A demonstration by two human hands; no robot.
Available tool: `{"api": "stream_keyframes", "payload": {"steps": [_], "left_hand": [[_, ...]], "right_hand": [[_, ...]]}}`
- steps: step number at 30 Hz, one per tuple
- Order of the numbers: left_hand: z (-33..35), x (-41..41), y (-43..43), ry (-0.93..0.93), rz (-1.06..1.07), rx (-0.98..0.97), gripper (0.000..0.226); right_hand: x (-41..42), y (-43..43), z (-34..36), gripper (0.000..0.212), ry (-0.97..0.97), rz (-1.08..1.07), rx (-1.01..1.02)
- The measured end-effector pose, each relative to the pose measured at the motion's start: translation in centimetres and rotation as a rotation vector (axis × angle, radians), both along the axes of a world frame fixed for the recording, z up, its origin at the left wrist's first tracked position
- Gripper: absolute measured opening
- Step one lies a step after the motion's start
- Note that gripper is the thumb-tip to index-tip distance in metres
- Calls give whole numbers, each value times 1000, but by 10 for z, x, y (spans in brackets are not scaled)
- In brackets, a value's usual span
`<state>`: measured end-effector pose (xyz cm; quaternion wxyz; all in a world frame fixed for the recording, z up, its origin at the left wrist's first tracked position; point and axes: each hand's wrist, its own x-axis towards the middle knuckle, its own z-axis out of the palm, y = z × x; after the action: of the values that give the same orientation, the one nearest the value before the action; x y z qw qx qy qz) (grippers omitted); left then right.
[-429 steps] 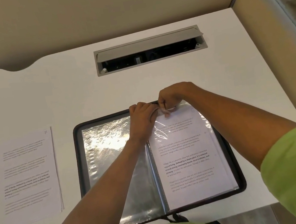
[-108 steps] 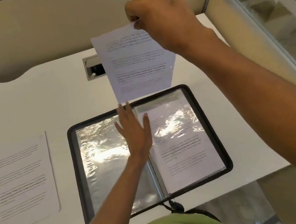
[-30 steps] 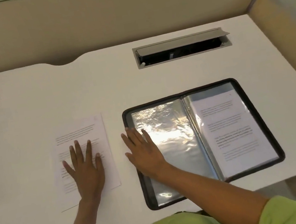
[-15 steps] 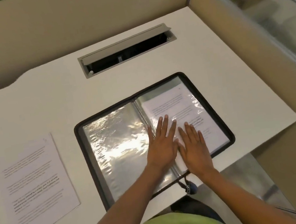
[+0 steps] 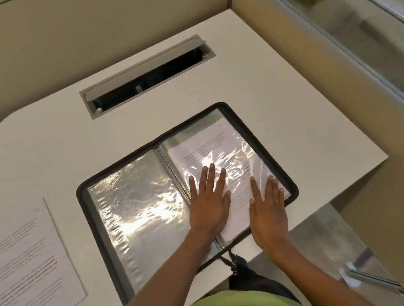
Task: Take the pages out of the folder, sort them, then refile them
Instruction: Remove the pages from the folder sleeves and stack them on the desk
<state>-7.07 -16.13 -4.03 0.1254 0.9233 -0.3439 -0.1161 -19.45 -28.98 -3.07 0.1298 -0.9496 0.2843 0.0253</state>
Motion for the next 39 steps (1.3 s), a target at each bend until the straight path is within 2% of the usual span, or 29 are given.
{"api": "stream_keyframes", "payload": {"steps": [2, 4, 7, 11, 12, 14, 17, 19, 21, 23, 26, 29, 31, 35, 39], "left_hand": [[3, 3, 1, 42, 11, -81, 62], [15, 5, 2, 168, 104, -277, 63], [46, 16, 7, 427, 425, -582, 61], [83, 50, 29, 631, 840, -914, 47], [85, 61, 39, 689, 921, -945, 44], [89, 76, 59, 749, 999, -927, 35], [88, 82, 88, 728, 1062, -925, 11], [86, 82, 104, 702, 1114, -910, 11], [81, 78, 121, 704, 1140, -883, 10], [72, 73, 139, 693, 1159, -846, 11], [64, 65, 160, 666, 1198, -818, 10], [68, 59, 176, 614, 1276, -832, 7], [68, 57, 191, 504, 1295, -765, 6], [59, 62, 218, 388, 1316, -650, 7], [54, 60, 227, 341, 1287, -545, 12]], "right_hand": [[3, 2, 1, 79, -40, 80, -2], [6, 9, 6, 88, -83, 143, 28], [12, 26, 19, 92, -149, 247, 75], [17, 57, 28, 95, -192, 443, 59], [17, 64, 28, 96, -202, 506, 44], [18, 76, 27, 99, -233, 616, 38], [19, 87, 27, 100, -223, 740, 112], [20, 92, 29, 86, -210, 806, 135], [21, 91, 34, 61, -254, 812, 143], [24, 82, 42, 53, -287, 721, 210], [35, 53, 46, 52, -284, 461, 339], [46, 16, 38, 51, -295, 251, 326], [55, -9, 32, 52, -273, 160, 289], [76, -50, 26, 52, -211, 44, 265], [98, -71, 32, 42, -205, 64, 261]]}}
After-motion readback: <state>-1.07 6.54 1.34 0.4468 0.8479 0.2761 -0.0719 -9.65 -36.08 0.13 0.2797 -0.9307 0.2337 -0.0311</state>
